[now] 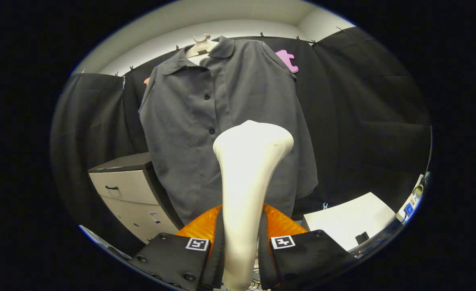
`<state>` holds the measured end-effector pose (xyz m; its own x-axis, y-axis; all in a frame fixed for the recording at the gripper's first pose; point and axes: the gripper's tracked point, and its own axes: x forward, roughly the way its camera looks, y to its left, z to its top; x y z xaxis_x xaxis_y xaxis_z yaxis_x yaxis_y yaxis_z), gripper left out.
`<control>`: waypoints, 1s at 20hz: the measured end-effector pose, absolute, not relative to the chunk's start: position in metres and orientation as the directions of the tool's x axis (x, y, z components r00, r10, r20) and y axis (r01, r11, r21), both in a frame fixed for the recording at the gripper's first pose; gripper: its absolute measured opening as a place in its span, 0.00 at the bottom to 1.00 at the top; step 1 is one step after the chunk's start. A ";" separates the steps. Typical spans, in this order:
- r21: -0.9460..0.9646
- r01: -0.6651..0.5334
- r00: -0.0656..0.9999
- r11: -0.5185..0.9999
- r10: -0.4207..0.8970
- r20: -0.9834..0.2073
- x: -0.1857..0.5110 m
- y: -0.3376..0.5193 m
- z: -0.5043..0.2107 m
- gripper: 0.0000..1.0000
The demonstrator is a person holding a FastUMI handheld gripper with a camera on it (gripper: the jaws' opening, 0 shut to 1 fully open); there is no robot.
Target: Iron the clothes twice with a garment steamer, once on the left side and once on the right side.
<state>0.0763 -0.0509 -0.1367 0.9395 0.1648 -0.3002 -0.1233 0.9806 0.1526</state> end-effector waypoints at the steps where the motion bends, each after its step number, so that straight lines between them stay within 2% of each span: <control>1: 0.153 -0.138 0.942 0.979 0.177 -0.285 0.071 -0.042 -0.126 0.42; 13: 0.088 -0.217 0.969 0.972 0.226 -0.105 0.001 0.026 -0.025 0.42; 20: 0.067 -0.254 0.965 0.965 0.258 -0.046 -0.030 0.050 0.012 0.42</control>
